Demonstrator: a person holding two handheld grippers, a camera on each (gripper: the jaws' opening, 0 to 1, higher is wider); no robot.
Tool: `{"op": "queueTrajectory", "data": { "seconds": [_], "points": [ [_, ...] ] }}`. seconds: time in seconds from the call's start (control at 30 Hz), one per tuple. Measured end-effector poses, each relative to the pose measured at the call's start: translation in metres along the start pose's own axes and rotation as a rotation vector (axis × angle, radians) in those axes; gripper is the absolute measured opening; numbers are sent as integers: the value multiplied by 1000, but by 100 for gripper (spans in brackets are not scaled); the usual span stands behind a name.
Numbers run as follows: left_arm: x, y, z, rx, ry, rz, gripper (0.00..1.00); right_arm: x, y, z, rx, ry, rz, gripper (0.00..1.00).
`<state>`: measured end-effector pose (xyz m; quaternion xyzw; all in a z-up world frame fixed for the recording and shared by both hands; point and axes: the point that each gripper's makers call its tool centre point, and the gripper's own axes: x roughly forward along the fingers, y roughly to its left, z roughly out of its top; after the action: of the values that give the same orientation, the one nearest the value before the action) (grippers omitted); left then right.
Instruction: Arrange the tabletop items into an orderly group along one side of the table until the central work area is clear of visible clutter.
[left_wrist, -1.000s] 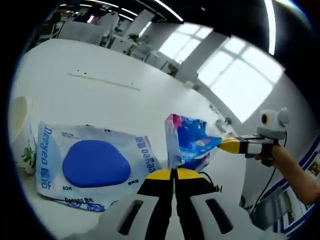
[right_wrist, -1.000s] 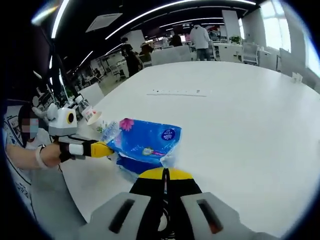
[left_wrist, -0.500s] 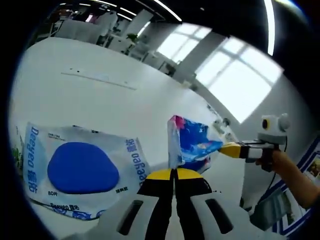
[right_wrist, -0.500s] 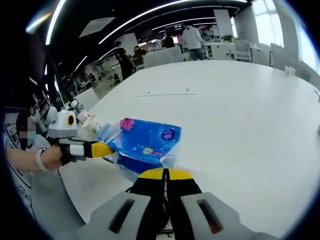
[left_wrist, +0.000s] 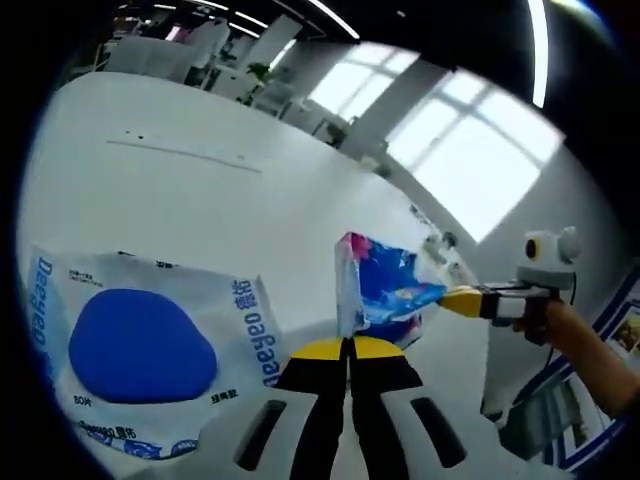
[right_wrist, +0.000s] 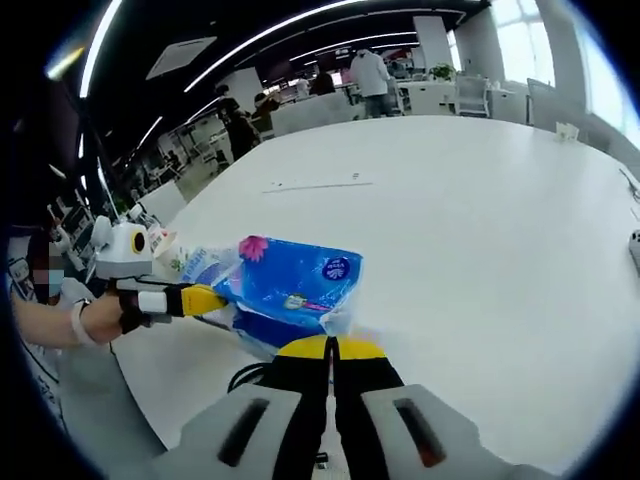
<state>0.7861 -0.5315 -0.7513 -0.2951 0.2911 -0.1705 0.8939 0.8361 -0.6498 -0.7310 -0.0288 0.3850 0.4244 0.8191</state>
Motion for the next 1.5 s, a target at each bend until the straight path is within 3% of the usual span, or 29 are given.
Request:
{"op": "queueTrajectory", "data": {
  "seconds": [0.67,1.5],
  "points": [
    [17,11,-10,5,27,17,0,16,-18,-20,48,45,-7,0],
    [24,22,-8,30,11,38,0,33,-29,-21,74,57,-20,0]
  ]
}}
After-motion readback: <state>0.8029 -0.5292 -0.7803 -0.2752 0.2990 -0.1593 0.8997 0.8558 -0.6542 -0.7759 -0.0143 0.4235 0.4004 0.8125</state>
